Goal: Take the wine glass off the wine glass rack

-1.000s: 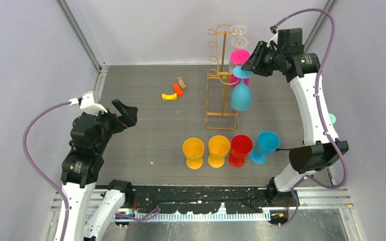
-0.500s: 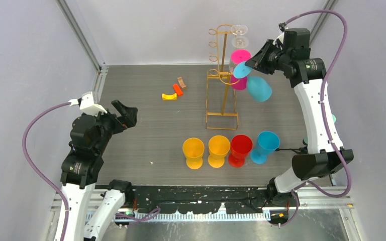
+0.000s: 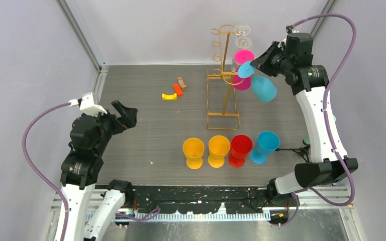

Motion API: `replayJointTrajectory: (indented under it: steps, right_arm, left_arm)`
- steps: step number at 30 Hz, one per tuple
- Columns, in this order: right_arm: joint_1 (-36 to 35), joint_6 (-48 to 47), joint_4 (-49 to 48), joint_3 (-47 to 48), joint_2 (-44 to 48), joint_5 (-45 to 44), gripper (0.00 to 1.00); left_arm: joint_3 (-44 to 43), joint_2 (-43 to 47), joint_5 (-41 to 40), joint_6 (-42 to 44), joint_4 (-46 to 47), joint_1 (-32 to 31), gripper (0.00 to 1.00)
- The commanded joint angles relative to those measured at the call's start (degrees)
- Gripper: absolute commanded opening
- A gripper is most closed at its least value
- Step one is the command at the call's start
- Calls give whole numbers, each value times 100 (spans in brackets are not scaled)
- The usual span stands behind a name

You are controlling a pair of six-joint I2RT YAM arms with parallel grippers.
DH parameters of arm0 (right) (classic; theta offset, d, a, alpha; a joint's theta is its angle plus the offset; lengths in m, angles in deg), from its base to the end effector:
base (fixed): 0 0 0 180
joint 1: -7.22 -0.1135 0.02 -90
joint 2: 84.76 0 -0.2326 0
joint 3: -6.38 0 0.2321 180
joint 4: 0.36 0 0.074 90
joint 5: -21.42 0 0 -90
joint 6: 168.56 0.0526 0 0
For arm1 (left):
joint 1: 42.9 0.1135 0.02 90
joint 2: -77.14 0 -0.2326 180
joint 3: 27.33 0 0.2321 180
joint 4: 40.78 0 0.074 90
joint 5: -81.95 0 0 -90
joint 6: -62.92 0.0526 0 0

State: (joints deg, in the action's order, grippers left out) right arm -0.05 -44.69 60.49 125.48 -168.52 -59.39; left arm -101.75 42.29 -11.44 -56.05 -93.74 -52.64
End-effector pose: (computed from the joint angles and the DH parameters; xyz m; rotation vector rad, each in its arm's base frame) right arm 0.2942 0.0460 0.4247 0.3727 2.0309 0.6122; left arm 0.1297 -0.0191 0.3650 -0.3467 1.7914 -0.4266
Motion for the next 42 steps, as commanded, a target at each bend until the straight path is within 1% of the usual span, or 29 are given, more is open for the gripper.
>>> replayJointTrajectory:
  steps: [1, 7, 12, 14, 22, 23, 25, 29, 33, 35, 37, 41, 42]
  right_arm:
    - [31, -20, -301, 36, 340, -403, 0]
    - [28, -51, -369, 44, 379, -511, 0]
    - [32, 176, -875, -294, 584, -397, 0]
    - [32, 241, -927, -335, 646, -466, 0]
    - [31, 263, -845, -337, 698, -883, 0]
    - [32, 261, -839, -339, 710, -1073, 0]
    - [32, 270, -834, -328, 772, -1167, 0]
    - [33, 291, -770, -240, 947, -1131, 0]
    - [37, 327, -677, -141, 1234, -1009, 0]
    - [33, 366, -614, -81, 1363, -748, 0]
    - [32, 453, -571, -21, 1512, -586, 0]
    - [32, 648, -689, -88, 1955, -566, 0]
    - [32, 683, -743, -95, 2019, -536, 0]
  left_arm:
    - [-198, 34, -39, 111, 80, -2, 100]
    - [-204, 51, -34, 107, 71, 2, 100]
    - [-209, 43, -13, 94, 80, 5, 100]
    - [-220, 37, -12, 96, 80, 3, 100]
    - [-242, 24, -5, 98, 89, -2, 100]
    - [-252, 27, -5, 101, 89, 3, 100]
    - [-265, 26, -3, 111, 101, 3, 100]
    - [-269, 16, 46, 112, 128, 5, 100]
    - [-240, -12, 200, 41, 200, 2, 100]
    - [-231, -41, 304, -10, 239, -2, 100]
    - [-222, -71, 516, -62, 262, -2, 100]
    - [-146, -141, 916, -77, 391, -1, 100]
    - [-118, -170, 1119, -92, 437, -1, 100]
